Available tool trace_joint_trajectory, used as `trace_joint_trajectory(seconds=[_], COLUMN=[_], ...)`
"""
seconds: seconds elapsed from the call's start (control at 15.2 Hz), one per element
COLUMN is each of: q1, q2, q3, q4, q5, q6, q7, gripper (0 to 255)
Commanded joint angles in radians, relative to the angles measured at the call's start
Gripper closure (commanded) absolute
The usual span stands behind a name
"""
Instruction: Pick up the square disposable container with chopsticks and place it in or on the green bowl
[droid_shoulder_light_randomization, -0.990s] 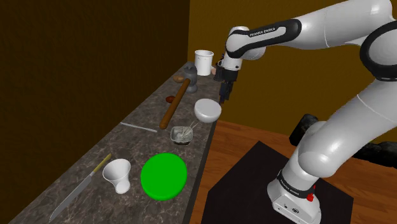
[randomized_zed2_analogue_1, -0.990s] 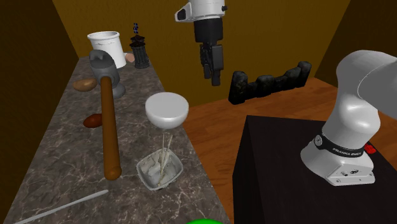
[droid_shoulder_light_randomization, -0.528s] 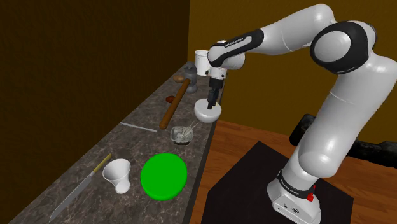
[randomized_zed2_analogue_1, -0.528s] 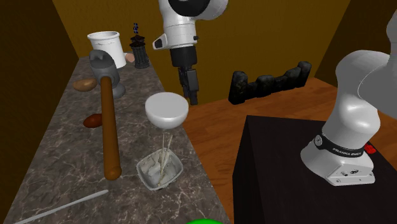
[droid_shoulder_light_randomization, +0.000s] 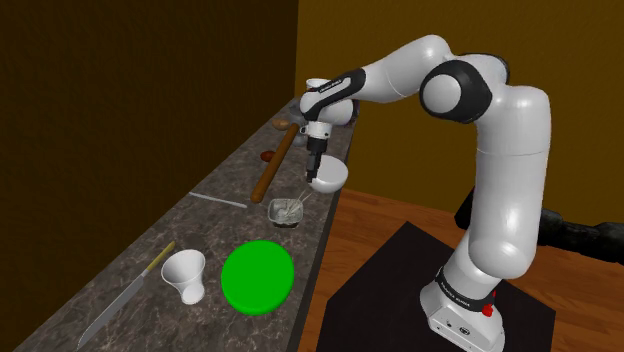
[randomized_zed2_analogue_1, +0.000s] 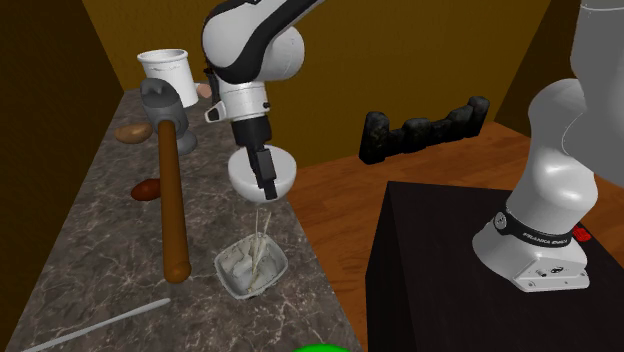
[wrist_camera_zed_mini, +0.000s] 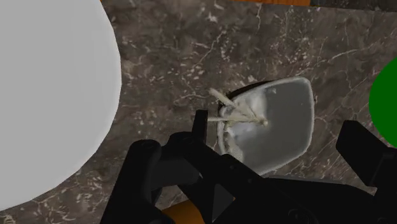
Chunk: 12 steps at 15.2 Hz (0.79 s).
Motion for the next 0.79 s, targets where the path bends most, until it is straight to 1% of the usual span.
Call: trace_joint_trajectory(seconds=[0.0,0.46,0.73], q1=[-0.005,-0.030,-0.019], q2=[0.075,0.370,0.381], q3=[0.019,0.086,0.093], q4=[0.066,0.378,0.345], q5=[0.024,0.071,0.081], q6=[-0.008,-0.074,-0.029], q7=[-0.026,-0.082,-0.090], gripper=[0,0,0])
